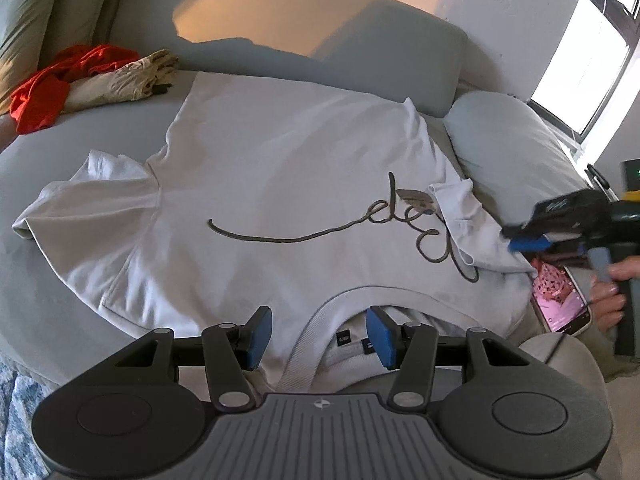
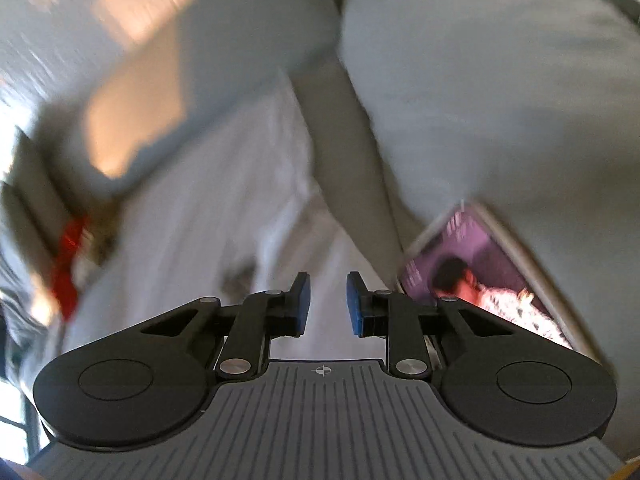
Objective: Fold clothes
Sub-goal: 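Fold the grasped sleeve onto the sweatshirt body with the right gripper and release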
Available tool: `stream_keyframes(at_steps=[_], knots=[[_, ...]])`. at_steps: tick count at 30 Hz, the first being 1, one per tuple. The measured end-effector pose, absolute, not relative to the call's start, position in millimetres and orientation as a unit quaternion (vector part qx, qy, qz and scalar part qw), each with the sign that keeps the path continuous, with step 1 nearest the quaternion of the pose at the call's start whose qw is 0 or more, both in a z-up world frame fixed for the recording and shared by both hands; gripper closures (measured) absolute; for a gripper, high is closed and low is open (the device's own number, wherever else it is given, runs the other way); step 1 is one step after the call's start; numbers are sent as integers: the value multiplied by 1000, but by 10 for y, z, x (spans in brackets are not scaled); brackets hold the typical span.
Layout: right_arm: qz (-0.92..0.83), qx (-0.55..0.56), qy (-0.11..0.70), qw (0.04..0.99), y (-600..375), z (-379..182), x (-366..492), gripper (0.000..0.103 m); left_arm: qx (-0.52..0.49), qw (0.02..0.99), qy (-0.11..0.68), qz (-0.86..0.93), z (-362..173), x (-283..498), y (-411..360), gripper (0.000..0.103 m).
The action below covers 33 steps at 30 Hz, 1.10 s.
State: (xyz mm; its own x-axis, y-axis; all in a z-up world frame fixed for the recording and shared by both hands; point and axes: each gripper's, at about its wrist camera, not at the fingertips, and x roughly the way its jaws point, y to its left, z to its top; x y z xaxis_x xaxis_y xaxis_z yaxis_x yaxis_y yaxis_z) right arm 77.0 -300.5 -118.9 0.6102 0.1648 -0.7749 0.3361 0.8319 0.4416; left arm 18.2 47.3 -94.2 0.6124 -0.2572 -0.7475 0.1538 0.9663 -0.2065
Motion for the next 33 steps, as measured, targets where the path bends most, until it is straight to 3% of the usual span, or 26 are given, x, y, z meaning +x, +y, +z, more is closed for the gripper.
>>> stream_keyframes(at_steps=[4,10,12,14,15,21,29,33], knots=[[-45,215,512,830,-2796,-1375,810,71,-75,897,423,-99,-969,204,609,52],[-42,117,582,804,-2617,-1120,543,56,-99,901,414,-80,-1079,212,764,52],[-38,118,544,830,-2605,-995,506,56,-78,917,386,-64,-1090,173,753,51],[-24,155,484,861,-2648,-869,518,43,-67,925,372,-34,-1107,180,756,52],[-22,180,457,871,-2681,-835,557,42,-76,925,372,-26,-1116,200,780,52],[7,228,402,887,-2591,-884,1152,44,-133,907,400,-6,-1225,319,952,52],[-16,216,477,851,-2367,-1301,1871,47,-134,906,402,-13,-1250,336,948,50],[-29,170,493,853,-2259,-1401,1963,55,-121,905,408,-16,-1266,362,905,45]])
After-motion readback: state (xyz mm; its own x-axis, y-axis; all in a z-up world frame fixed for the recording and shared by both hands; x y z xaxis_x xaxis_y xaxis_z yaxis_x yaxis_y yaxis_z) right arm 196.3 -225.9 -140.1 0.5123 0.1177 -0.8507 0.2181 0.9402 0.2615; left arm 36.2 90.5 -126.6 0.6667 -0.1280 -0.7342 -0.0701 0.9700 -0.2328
